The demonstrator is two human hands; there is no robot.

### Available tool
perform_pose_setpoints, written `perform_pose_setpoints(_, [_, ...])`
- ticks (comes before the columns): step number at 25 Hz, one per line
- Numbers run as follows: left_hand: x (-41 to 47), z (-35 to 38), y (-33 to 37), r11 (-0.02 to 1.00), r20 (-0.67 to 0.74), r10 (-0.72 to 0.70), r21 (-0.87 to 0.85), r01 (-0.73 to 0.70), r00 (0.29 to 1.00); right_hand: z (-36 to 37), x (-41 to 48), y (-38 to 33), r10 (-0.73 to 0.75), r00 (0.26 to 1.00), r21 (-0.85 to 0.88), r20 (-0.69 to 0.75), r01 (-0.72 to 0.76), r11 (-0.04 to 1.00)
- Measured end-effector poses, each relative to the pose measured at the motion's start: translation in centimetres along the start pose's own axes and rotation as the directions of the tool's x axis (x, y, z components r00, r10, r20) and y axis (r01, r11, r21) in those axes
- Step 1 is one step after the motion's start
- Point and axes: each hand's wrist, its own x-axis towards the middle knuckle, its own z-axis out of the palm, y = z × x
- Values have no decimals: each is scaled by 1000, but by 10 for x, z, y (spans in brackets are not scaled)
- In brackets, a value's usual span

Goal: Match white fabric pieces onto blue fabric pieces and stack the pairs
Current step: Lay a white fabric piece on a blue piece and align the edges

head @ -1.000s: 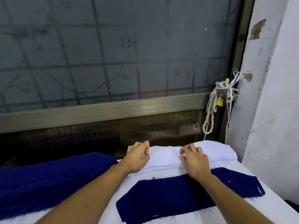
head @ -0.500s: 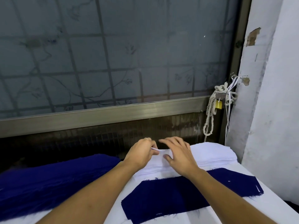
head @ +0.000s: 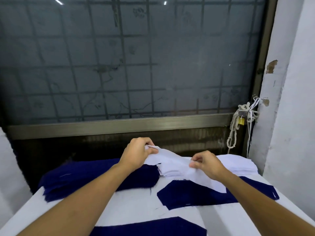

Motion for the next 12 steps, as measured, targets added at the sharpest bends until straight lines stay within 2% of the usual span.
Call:
perform_pose_setpoints(3, [-34, -39, -25, 999, -18, -42, -20, 42, 999, 7, -28, -19, 25, 997, -5, 71, -25, 1000])
perform_pose_setpoints(7, [-76, -71, -51, 996, -26, -87, -38, 86, 996, 25, -60, -40, -10, 987, -39, 160, 16, 999])
perform_pose_setpoints(9, [-98, -83, -67, 990, -47, -140, -18, 139, 989, 33, -76, -45, -8, 983, -68, 186, 21, 997])
perform_pose_setpoints(12, [-131, -97, -100, 971, -52, -237, 23, 239, 970, 39, -97, -41, 32, 979, -24, 200, -28, 999])
